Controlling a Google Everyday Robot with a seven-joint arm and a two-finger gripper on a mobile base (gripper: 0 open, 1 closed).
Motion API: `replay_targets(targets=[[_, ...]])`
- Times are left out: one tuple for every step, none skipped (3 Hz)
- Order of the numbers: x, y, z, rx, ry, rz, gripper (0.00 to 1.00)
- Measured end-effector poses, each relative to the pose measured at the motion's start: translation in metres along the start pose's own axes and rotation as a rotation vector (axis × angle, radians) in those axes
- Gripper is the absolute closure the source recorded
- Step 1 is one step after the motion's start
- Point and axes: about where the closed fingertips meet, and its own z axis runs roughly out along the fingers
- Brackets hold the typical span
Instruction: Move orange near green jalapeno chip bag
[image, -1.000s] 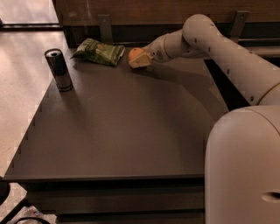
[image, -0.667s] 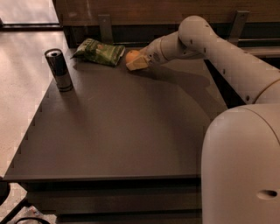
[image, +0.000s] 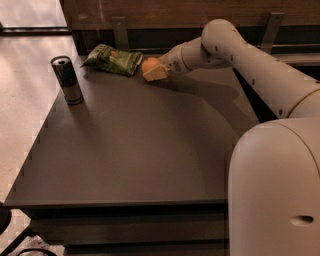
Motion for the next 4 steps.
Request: replay_targets(targets=[[-0.0001,0.0002,0.0003,-0.001,0.0,0.0,0.35],[0.0002,0.0019,0.0033,-0.005,0.001,0.0,0.12],[0.0004,0.0036,0.0063,-0.01,0.002,0.0,0.0],[0.0004,0.0037,0.0064,-0.01,0.002,0.0,0.0]])
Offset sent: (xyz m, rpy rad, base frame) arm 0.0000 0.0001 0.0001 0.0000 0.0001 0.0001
